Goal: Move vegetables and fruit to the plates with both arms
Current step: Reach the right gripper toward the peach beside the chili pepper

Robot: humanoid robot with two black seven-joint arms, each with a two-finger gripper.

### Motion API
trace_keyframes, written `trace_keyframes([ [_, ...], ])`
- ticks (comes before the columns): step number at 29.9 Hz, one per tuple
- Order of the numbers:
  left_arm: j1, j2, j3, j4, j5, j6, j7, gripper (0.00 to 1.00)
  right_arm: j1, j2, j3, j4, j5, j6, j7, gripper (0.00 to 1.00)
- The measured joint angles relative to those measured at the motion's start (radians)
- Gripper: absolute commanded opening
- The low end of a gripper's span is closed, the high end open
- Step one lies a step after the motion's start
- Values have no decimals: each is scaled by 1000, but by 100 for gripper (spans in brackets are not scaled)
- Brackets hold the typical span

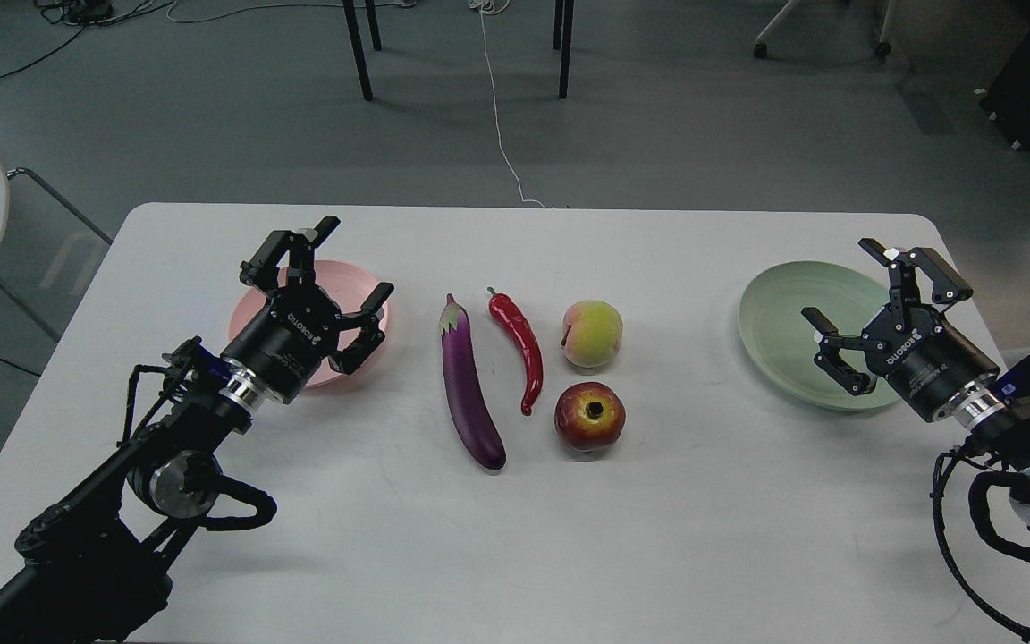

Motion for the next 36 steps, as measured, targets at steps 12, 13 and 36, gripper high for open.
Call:
trace_keyframes([
  [12,-15,32,-6,-16,7,10,-5,98,259,-144,-46,107,-362,0,0,99],
  [13,-18,40,-3,-16,7,9,-6,98,312,-148,-64,109,-448,0,0,99],
  [36,-26,90,-30,-80,7,-25,-39,98,949,393,-860,-190,-1217,-126,0,99],
])
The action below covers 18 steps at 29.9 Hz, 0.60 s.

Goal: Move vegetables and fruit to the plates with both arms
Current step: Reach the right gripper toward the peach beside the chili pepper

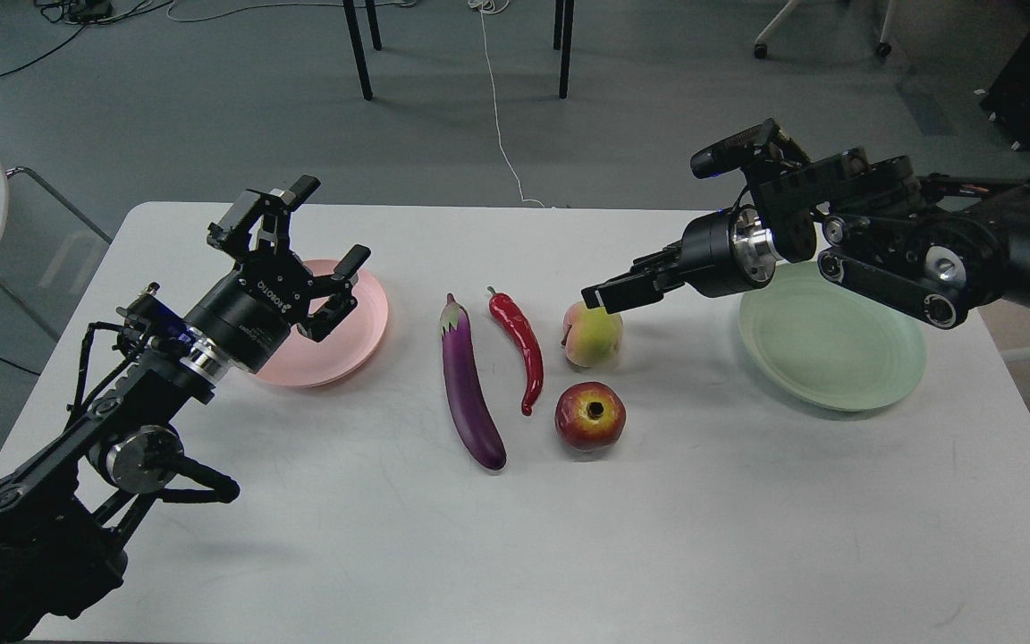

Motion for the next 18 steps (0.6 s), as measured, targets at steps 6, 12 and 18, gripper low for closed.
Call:
trace_keyframes([
  [6,0,7,-7,-1,0,-2,0,98,0,128,-88,-116,-2,-21,0,99],
  [12,-1,21,-7,-9,0,-2,0,98,0,218,-161,-189,-4,-45,0,99],
  [18,-1,33,-7,-18,0,-2,0,98,2,286,-235,-263,-5,-52,0,99],
])
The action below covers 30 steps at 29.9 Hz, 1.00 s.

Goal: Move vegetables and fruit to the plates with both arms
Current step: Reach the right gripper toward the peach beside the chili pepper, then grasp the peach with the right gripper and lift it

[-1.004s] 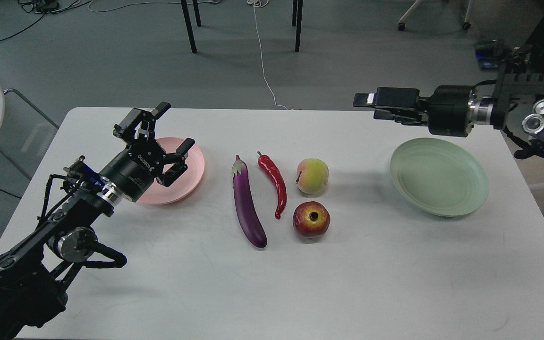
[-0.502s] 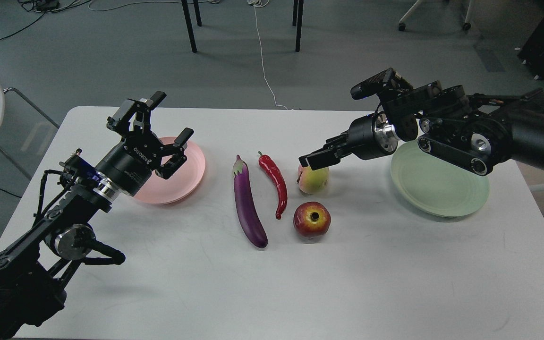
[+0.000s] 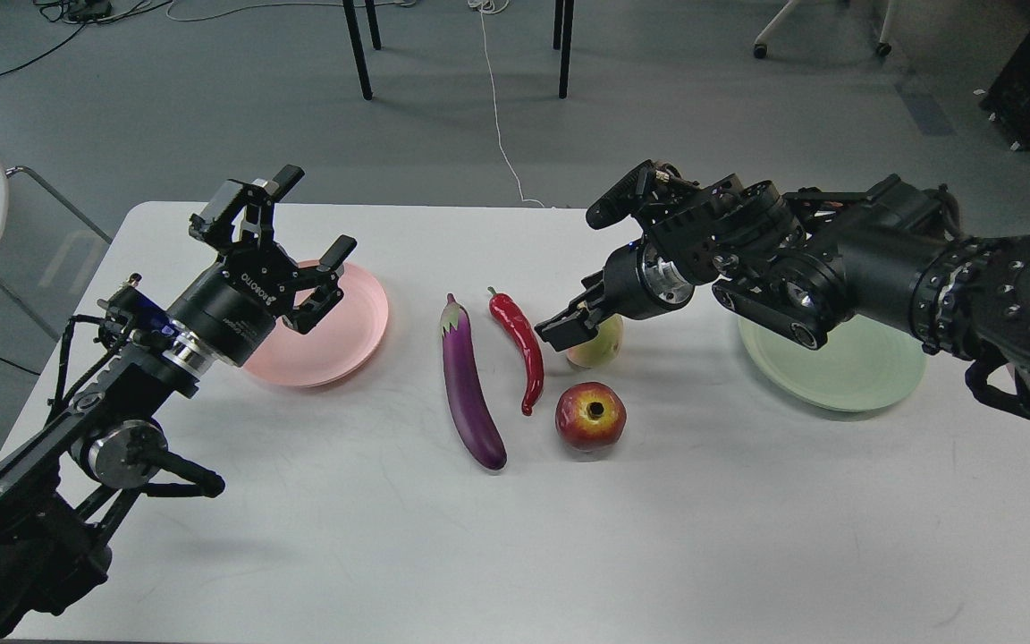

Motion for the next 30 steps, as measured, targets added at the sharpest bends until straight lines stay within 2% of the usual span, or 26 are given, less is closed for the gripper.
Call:
trace_keyframes([
  [10,0,0,0,-3,0,0,0,98,1,7,-102,-54,-2,-27,0,99],
  [25,2,24,1,-17,-1,0,0,98,-34,7,-97,-53,7,-58,0,99],
  [30,3,26,1,-21,-1,0,0,98,-61,7,-91,-54,8,-89,0,93],
])
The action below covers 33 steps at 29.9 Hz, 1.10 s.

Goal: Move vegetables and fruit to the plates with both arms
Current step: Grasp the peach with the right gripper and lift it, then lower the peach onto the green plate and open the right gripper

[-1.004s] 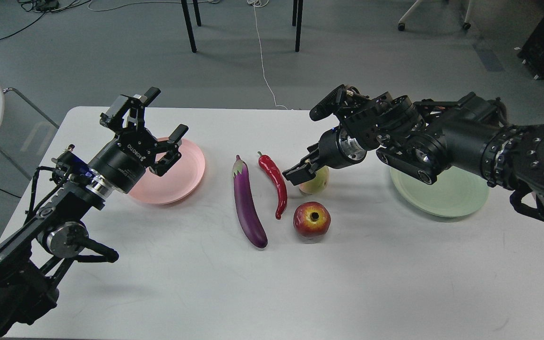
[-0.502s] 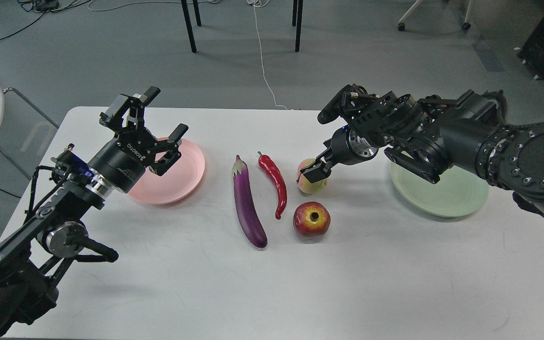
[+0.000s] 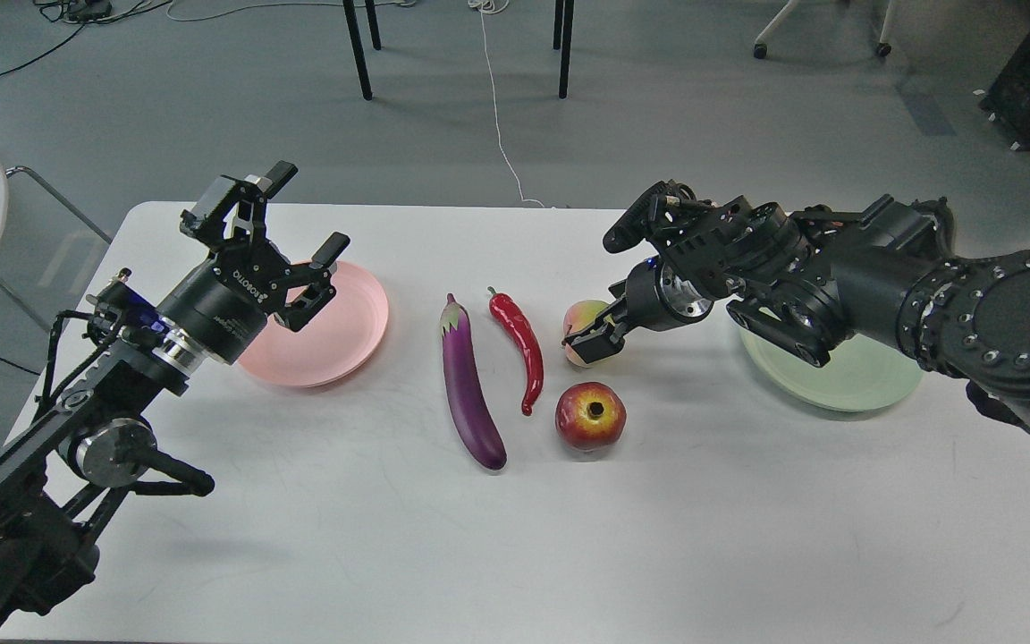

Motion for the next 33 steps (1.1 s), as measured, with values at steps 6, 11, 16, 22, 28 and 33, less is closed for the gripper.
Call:
trace_keyframes([
  [6,0,10,-1,-6,0,0,0,98,-10,0,0,-9,0,-19,0,45],
  [11,0,13,-2,-7,0,0,-1,98,-6,0,-4,0,1,-8,0,27],
  [16,2,21,-5,-17,0,0,-2,98,10,0,-2,10,7,17,0,26],
  [22,4,29,-27,-26,0,0,-2,98,141,-92,71,105,11,29,0,27],
  [28,12,27,-36,-37,-2,0,-2,98,214,-391,69,260,-24,39,0,27],
  [33,17,17,-32,-43,0,0,-2,98,180,-557,22,278,-105,-13,0,27],
])
